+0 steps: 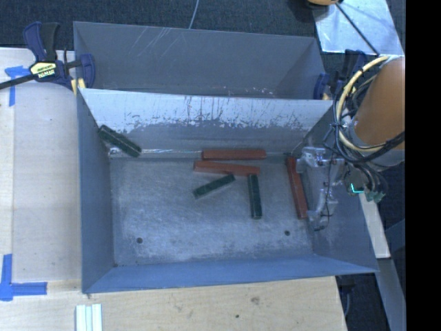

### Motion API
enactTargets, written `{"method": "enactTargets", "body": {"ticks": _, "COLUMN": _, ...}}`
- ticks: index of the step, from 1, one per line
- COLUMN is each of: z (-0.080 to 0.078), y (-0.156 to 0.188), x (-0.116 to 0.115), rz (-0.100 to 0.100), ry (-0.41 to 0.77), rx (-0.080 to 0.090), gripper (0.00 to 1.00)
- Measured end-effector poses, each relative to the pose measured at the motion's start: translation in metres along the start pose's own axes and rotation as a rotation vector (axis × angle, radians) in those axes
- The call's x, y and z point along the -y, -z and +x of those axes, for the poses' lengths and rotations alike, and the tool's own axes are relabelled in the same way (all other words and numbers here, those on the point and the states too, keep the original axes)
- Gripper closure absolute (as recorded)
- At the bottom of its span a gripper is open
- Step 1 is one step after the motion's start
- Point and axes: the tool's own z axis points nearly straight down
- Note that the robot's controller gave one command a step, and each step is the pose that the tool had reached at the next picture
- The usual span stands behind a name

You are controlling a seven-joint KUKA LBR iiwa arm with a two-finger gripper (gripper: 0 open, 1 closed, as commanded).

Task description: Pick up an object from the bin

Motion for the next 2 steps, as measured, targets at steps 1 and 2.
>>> {"method": "enactTargets", "body": {"ticks": 1, "z": -0.002, "y": 0.004, "x": 0.0, "rz": 0.001, "ry": 0.003, "rx": 0.008, "gripper": 0.0}}
{"method": "enactTargets", "body": {"ticks": 2, "z": 0.005, "y": -0.046, "x": 0.011, "rz": 0.002, "ry": 0.038, "rx": 0.015, "gripper": 0.0}}
